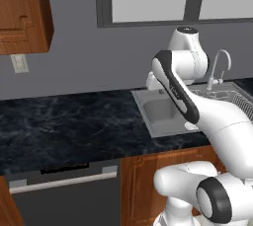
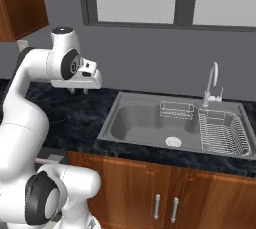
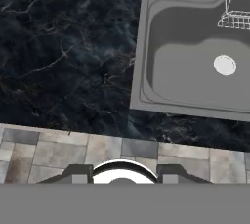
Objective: Open the dishwasher door and pull out the top rack.
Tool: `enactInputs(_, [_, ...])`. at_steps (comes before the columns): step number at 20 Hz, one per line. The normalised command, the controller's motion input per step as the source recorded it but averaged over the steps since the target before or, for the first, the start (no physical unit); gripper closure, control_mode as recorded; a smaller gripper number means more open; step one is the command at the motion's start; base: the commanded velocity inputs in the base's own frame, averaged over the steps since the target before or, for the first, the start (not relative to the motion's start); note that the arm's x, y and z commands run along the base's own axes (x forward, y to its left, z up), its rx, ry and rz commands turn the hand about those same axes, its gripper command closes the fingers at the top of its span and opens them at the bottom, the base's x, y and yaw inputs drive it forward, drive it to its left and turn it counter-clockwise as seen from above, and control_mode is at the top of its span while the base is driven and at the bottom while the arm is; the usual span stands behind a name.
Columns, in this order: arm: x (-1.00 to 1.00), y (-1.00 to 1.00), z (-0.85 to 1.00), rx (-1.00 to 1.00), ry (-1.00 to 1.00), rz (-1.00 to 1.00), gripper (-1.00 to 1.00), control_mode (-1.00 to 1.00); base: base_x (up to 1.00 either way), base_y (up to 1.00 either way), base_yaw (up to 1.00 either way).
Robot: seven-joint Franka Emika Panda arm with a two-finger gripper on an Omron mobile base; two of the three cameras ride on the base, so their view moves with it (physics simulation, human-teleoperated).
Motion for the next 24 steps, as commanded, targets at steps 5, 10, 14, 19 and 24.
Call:
enactInputs(5, [0.0,0.0,0.0,0.0,0.0,0.0,-1.0,1.0,-0.02,-0.01,0.1])
enactInputs(10, [0.0,0.0,0.0,0.0,0.0,0.0,-1.0,1.0,0.0,-0.09,0.44])
enactInputs(14, [0.0,0.0,0.0,0.0,0.0,0.0,-1.0,1.0,0.0,-0.16,0.49])
enactInputs(19, [0.0,0.0,0.0,0.0,0.0,0.0,-1.0,1.0,-0.02,-0.28,0.48])
enactInputs(24, [0.0,0.0,0.0,0.0,0.0,0.0,-1.0,1.0,-0.02,-0.33,0.46])
